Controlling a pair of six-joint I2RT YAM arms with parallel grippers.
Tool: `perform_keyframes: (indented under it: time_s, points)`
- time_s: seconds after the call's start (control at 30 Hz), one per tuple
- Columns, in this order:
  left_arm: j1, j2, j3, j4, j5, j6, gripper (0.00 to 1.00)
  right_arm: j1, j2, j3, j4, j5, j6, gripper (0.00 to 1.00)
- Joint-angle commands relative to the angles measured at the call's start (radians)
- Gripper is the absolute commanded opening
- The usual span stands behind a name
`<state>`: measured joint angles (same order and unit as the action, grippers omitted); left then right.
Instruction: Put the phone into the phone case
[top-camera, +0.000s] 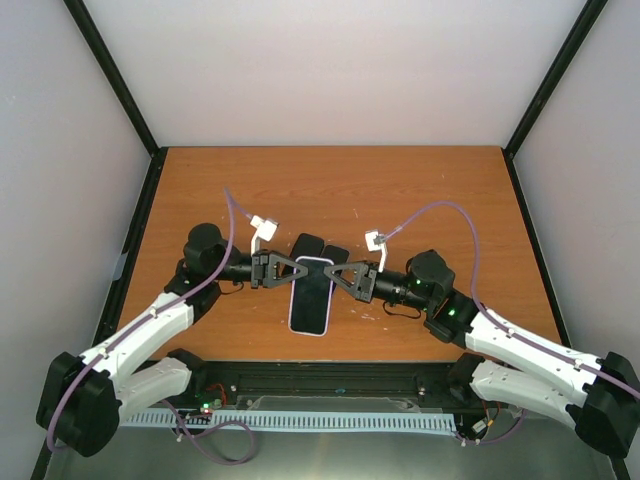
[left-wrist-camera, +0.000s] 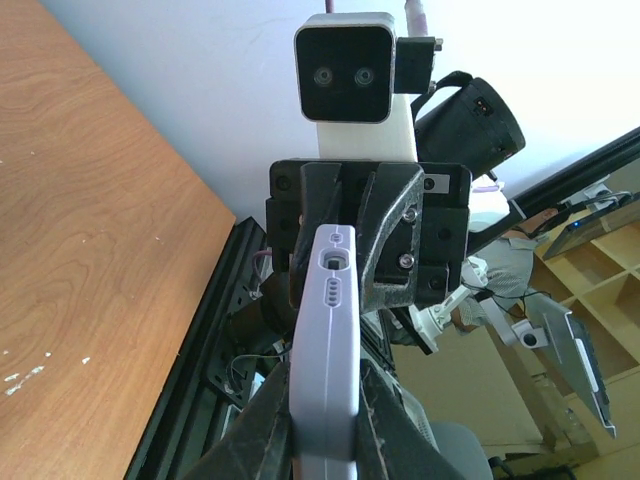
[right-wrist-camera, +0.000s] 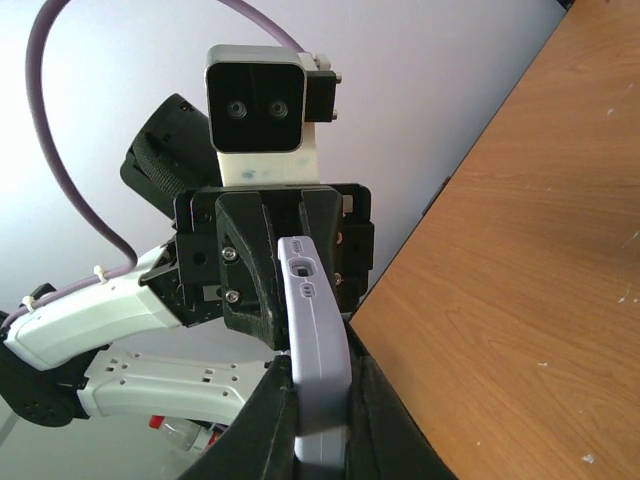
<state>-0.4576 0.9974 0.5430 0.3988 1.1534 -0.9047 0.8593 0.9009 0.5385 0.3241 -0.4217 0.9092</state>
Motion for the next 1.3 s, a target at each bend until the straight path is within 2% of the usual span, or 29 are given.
perform_keyframes:
  time_s: [0.0, 0.07, 0.17, 0.23, 0.33, 0.4, 0.57, 0.73, 0.8, 0.93, 1.0, 1.07, 1.27]
  points:
    - [-0.004, 0.002, 0.057, -0.018, 0.002, 0.041, 0.07, 0.004, -0.018, 0.041, 0.009, 0.029, -0.033, 0.03]
    - [-0.004, 0.001, 0.058, -0.007, 0.001, 0.025, 0.06, 0.004, -0.013, 0.036, 0.012, 0.023, -0.023, 0.04]
    - [-0.004, -0.009, 0.06, 0.0, -0.021, 0.0, 0.07, 0.005, 0.011, 0.031, 0.026, -0.023, 0.006, 0.25]
    - [-0.004, -0.018, 0.059, 0.016, -0.046, -0.026, 0.07, 0.005, 0.028, 0.018, 0.043, -0.049, 0.032, 0.34]
    - [-0.003, -0.014, 0.056, 0.065, -0.067, -0.074, 0.07, 0.006, 0.045, -0.018, 0.078, -0.077, 0.067, 0.38]
    - [-0.004, -0.01, 0.059, 0.085, -0.079, -0.089, 0.07, 0.005, 0.051, -0.035, 0.095, -0.085, 0.081, 0.35]
    - [-0.004, 0.016, 0.079, 0.036, -0.13, -0.071, 0.1, 0.005, 0.043, -0.047, 0.113, -0.077, 0.098, 0.15]
    - [-0.003, 0.052, 0.087, -0.028, -0.157, -0.063, 0.26, 0.002, 0.033, -0.043, 0.073, 0.006, 0.141, 0.08]
    - [-0.003, 0.055, 0.081, -0.051, -0.162, -0.066, 0.4, 0.001, 0.034, -0.054, 0.084, 0.036, 0.18, 0.05]
    - [-0.003, 0.023, 0.054, -0.113, -0.169, -0.054, 0.65, -0.008, 0.028, -0.075, 0.119, 0.089, 0.246, 0.05]
    - [-0.003, -0.007, 0.035, -0.159, -0.175, -0.043, 0.71, -0.011, 0.017, -0.078, 0.121, 0.119, 0.257, 0.05]
    - [-0.003, -0.038, 0.01, -0.21, -0.179, -0.033, 0.75, -0.015, 0.003, -0.078, 0.117, 0.156, 0.264, 0.05]
    - [-0.003, -0.092, -0.078, -0.197, -0.147, -0.085, 0.75, -0.029, -0.025, -0.089, 0.124, 0.227, 0.283, 0.05]
